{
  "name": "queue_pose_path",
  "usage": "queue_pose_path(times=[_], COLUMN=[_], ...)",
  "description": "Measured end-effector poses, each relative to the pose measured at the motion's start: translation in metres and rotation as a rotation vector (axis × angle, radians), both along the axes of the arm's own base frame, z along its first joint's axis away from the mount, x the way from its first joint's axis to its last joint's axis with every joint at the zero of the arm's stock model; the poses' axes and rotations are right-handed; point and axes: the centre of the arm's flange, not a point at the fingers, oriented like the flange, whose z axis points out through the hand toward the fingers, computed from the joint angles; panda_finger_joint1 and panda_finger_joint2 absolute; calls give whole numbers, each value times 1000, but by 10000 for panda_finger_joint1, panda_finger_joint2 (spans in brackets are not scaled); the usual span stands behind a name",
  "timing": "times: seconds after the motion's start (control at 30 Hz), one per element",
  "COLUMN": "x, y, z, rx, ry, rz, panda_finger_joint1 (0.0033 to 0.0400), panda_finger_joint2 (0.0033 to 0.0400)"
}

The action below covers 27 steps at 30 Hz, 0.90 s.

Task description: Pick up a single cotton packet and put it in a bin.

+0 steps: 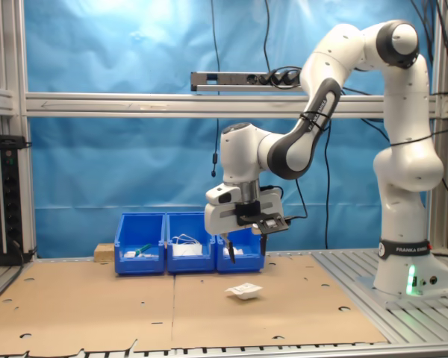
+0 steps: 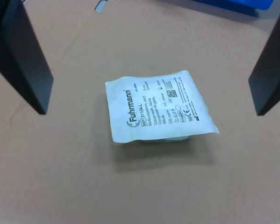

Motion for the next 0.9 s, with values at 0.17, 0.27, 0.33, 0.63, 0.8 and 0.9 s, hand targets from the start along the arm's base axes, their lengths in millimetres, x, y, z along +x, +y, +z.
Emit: queue_pose_path(times=[0.17, 0.27, 0.33, 0.63, 0.8, 0.9], x=[-8, -12, -13, -9, -7, -6], y=[-16, -25, -29, -55, -63, -67], z=[-10, -15, -16, -25, -32, -36], rx=[8, 12, 14, 31, 38, 41], ry=[-1, 0, -1, -37, -52, -56], rz=[18, 26, 28, 55, 71, 81], panda_finger_joint1=[400, 400, 400, 400, 400, 400], panda_finger_joint2=[400, 400, 400, 400, 400, 400])
